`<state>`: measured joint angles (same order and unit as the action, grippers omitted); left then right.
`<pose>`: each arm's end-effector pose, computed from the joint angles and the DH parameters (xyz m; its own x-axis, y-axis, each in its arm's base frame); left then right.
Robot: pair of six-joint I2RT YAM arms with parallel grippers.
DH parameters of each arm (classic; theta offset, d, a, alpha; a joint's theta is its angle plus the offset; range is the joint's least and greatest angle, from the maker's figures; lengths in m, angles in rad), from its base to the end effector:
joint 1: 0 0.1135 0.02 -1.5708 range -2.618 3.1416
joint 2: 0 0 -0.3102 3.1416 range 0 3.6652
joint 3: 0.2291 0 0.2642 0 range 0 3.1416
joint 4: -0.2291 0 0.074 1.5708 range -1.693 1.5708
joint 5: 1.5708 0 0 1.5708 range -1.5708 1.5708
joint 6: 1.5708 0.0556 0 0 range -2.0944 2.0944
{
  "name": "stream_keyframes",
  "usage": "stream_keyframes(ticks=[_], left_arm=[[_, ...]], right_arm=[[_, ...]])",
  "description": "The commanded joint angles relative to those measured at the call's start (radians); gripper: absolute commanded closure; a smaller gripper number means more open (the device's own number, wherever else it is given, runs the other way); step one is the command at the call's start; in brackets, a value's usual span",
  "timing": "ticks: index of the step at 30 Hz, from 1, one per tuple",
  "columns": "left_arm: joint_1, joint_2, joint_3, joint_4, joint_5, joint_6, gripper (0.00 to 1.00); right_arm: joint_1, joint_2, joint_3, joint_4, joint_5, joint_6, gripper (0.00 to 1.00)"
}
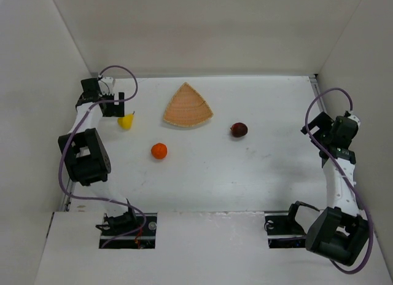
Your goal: Place and organize the fake fruits in the fruit bowl
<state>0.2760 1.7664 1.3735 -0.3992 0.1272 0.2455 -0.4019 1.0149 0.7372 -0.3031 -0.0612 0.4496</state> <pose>0.4172 0.1108 0.2828 -0.7092 0.0497 -0.7032 -0.0126 0.9965 0.0831 0.2116 -0.0862 0.2931 -0.3055 0.6012 -0.7384 0.5287 0.7520 0.3936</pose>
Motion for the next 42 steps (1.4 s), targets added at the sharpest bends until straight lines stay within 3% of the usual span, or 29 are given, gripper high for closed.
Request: stream_keyframes(ticks=[1, 13, 17, 22, 27, 31, 36, 42], left_arm=[[-0.040, 0.051, 0.078, 0.000, 0.087, -0.002, 0.00], [-0.082, 0.243, 0.130, -0.003, 0.049, -0.006, 0.02], [-0.074, 0.235, 0.124, -0.029, 0.051, 0.017, 0.22], [-0.109, 0.168, 0.095, -0.015, 0.040, 0.043, 0.74], [-0.227, 0.053, 0.087, 0.034, 0.017, 0.057, 0.76], [-0.391, 0.025, 0.125, 0.111, 0.011, 0.043, 0.74], [-0.577, 0.160, 0.214, 0.164, 0.014, 0.051, 0.73], [-0.674, 0.327, 0.314, 0.186, -0.009, 0.026, 0.73]], right_arm=[[0.021, -0.009, -0.001, 0.045, -0.006, 0.009, 0.00], [0.031, -0.044, -0.015, 0.013, 0.001, 0.014, 0.00], [0.034, -0.030, -0.001, 0.012, 0.001, 0.018, 0.00], [0.062, -0.007, 0.028, 0.018, 0.003, 0.031, 0.00], [0.085, -0.002, 0.030, 0.022, 0.006, 0.034, 0.00], [0.108, 0.004, 0.002, 0.035, 0.006, 0.052, 0.00], [0.194, 0.020, -0.009, 0.042, 0.006, 0.061, 0.00], [0.355, 0.014, -0.018, 0.071, 0.053, 0.095, 0.00]])
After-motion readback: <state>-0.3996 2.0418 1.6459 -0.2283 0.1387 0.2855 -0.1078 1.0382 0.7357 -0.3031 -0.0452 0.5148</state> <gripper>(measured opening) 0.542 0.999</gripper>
